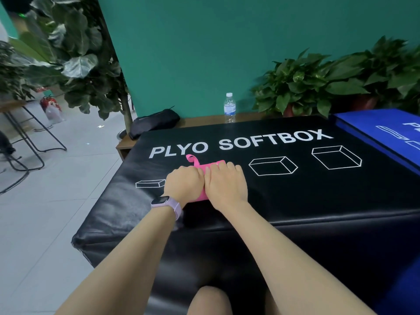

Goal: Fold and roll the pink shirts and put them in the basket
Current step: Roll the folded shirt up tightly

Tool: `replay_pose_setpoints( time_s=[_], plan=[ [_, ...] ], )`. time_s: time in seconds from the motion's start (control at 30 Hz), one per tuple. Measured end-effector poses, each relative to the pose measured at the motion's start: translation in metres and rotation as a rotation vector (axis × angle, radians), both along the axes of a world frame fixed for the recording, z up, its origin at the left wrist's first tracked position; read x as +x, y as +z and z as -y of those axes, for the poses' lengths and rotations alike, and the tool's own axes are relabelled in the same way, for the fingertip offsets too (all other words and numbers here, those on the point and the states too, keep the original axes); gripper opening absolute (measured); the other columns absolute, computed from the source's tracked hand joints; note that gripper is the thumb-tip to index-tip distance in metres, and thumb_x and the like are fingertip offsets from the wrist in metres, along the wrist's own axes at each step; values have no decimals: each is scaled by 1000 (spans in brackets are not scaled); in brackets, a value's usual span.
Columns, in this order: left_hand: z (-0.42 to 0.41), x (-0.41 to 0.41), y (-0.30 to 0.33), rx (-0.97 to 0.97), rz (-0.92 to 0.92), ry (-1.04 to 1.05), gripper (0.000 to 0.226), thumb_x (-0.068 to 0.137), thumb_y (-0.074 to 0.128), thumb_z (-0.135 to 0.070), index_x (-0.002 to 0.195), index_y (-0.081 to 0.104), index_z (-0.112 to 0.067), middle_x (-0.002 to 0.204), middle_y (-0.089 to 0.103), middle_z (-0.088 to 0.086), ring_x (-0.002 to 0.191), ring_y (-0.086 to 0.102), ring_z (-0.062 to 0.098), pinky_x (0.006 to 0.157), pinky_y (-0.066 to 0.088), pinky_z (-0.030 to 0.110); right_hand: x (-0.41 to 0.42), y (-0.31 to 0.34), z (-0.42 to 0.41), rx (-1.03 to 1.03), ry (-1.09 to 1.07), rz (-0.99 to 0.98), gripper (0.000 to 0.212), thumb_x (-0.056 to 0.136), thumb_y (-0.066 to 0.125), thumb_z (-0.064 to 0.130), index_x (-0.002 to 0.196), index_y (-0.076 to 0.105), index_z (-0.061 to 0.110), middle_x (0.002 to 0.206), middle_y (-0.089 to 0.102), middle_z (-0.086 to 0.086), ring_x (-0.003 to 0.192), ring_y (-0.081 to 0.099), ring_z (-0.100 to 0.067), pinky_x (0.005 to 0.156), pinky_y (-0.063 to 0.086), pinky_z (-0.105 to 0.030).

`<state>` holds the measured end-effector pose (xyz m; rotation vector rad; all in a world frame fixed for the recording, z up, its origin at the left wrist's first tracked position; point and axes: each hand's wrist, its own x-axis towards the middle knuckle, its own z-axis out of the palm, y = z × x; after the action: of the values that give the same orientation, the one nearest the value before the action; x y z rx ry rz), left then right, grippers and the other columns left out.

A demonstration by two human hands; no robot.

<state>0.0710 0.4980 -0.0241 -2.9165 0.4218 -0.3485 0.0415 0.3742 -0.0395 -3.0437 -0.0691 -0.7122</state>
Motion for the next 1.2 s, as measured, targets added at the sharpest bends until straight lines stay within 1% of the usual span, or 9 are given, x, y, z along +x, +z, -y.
replay_pose_setpoints(
  time_s=[0.13,0.27,0.47,0.6,0.73,0.9,1.0,1.13,1.2],
  plan=[
    [1,13,-1,21,-6,4,38,99,36,-15,133,49,-4,109,65,10,98,62,36,69,40,37,9,-4,1,15,-1,77,47,101,22,26,78,63,19,78,65,-3,69,50,-25,66,35,-38],
    [5,-13,3,-11,106,50,25,96,40,-17,116,54,-13,109,62,5,94,55,28,70,34,36,24,7,4,-91,73,-69,26,97,39,15,86,63,20,88,68,1,68,43,-24,63,33,-34],
    [0,-54,-10,42,139,67,51,87,46,-12,137,44,-9,91,64,0,73,44,24,61,31,34,7,11,8,32,84,-159,40,101,28,31,67,44,17,90,69,-6,71,48,-27,67,34,-36],
    [0,-71,-17,139,128,46,60,89,43,-9,147,30,1,91,66,4,79,60,30,53,28,32,-17,12,11,80,100,-229,43,101,26,30,63,39,19,85,63,-6,73,48,-29,67,33,-37],
    [3,-61,-9,112,52,95,52,97,35,-14,146,34,4,108,67,10,96,64,36,64,37,36,-40,8,9,-17,131,8,35,100,32,20,65,38,21,79,65,-4,68,46,-28,63,30,-37],
    [8,-44,2,-97,-165,146,58,105,27,-20,154,13,6,125,63,14,113,59,39,74,36,38,-51,-14,9,23,117,206,36,100,33,22,70,52,19,68,57,-3,67,50,-28,66,38,-41],
    [11,-63,2,-114,42,168,43,104,29,-26,137,47,-8,117,59,9,104,56,33,72,34,36,-43,-4,8,-93,68,129,24,91,56,15,67,53,18,66,60,-2,63,54,-27,60,34,-36],
    [12,-87,-21,-111,210,156,40,102,14,-24,121,49,-19,108,55,1,92,46,26,70,27,37,-19,7,5,-147,116,-80,30,96,42,16,67,38,21,81,62,2,71,51,-24,62,33,-33],
    [11,-83,-20,-148,228,139,31,101,23,-22,107,53,-20,99,58,1,83,46,26,66,27,36,-12,13,4,-83,110,-143,32,97,38,17,66,37,21,86,63,2,72,48,-23,62,33,-33]
  ],
)
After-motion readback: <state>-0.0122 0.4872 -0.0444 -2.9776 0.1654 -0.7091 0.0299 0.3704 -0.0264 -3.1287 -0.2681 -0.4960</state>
